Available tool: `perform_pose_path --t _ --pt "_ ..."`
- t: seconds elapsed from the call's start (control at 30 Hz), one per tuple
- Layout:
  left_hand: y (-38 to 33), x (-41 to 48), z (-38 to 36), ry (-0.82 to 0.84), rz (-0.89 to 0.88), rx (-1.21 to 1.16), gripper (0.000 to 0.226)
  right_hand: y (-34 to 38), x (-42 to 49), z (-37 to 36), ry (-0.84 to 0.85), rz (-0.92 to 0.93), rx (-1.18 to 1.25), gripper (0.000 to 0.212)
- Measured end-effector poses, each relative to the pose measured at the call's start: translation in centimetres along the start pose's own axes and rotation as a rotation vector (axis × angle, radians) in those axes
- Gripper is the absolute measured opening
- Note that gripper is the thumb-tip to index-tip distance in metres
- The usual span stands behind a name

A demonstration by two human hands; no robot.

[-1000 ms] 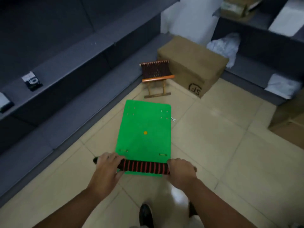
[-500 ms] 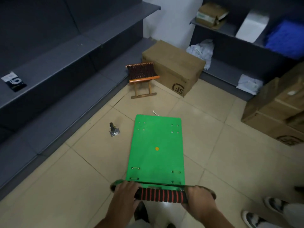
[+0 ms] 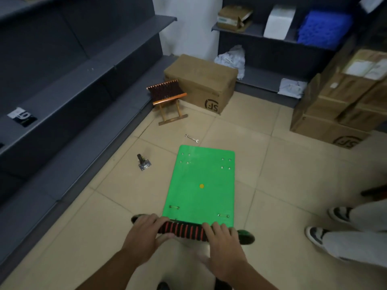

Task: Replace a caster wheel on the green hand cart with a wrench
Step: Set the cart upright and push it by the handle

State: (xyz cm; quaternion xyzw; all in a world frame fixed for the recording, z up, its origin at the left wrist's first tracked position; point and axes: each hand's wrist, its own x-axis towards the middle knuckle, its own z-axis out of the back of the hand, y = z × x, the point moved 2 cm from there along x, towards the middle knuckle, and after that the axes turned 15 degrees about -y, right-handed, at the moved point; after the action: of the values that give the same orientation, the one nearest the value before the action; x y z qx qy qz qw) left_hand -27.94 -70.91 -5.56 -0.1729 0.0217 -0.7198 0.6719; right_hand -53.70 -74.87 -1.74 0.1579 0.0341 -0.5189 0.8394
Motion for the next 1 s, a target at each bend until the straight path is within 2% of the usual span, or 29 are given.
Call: perform_pose_path --t 0.1,0.17,0.23,0.3,0.37,0.43,0.5,0.57,0.63,0.7,0.83,0.9,0.93,1.0 --pt "-1.1 -2.9 1.0 0.046 0.048 0.002 0.074 1.3 -3.2 -1.4 -0.174 -0.057 -0.009 0.091" --pt "-1.6 -5.1 1.5 0.018 0.035 0.014 0.072 2.3 -5.1 -2.3 -0.191 -0.062 -0.058 0.103" --pt "-2.0 -7.6 1.9 -0.006 0.000 0.031 0.068 3.4 -7.2 -3.4 -0.179 -0.090 -0.092 0.094" --pt "-2.4 -9.9 2.5 -0.015 -0.018 0.062 0.066 4.7 -9.9 -4.6 -0.130 -0.164 -0.148 0.072" --pt "-3.2 -13.1 3.4 0.076 0.003 0.055 0.076 6.6 -13.1 -5.8 -0.112 -0.241 -0.218 0.060" --pt "-3.8 -16.6 4.4 0.204 0.008 0.086 0.087 8.8 -16.4 -7.1 -0.149 -0.284 -0.232 0.061" --pt "-4.2 -20.1 5.2 0.267 -0.007 0.132 0.083 10.8 -19.7 -7.8 -0.069 -0.304 -0.218 0.057" --pt "-4.6 -23.7 5.9 0.262 -0.012 0.133 0.084 12.1 -23.0 -8.3 -0.003 -0.309 -0.196 0.054" --pt "-4.7 -27.5 6.3 0.269 -0.024 0.142 0.086 13.7 -26.4 -8.9 0.018 -0.309 -0.196 0.063" --pt "-5.0 -31.2 6.7 0.254 -0.048 0.166 0.077 15.3 -29.8 -10.1 -0.003 -0.318 -0.197 0.076" --pt "-6.2 -37.6 8.4 0.193 -0.096 0.170 0.063 17.8 -36.7 -12.8 -0.150 -0.344 -0.213 0.053" --pt "-6.5 -41.2 9.2 0.159 -0.113 0.175 0.059 19.2 -39.9 -13.9 -0.199 -0.313 -0.226 0.051" --pt "-6.6 -42.9 9.7 0.174 -0.123 0.173 0.065 19.9 -41.4 -14.4 -0.218 -0.295 -0.230 0.051" --pt "-7.1 -45.8 11.0 0.207 -0.143 0.144 0.090 21.4 -44.5 -15.7 -0.251 -0.268 -0.224 0.053"
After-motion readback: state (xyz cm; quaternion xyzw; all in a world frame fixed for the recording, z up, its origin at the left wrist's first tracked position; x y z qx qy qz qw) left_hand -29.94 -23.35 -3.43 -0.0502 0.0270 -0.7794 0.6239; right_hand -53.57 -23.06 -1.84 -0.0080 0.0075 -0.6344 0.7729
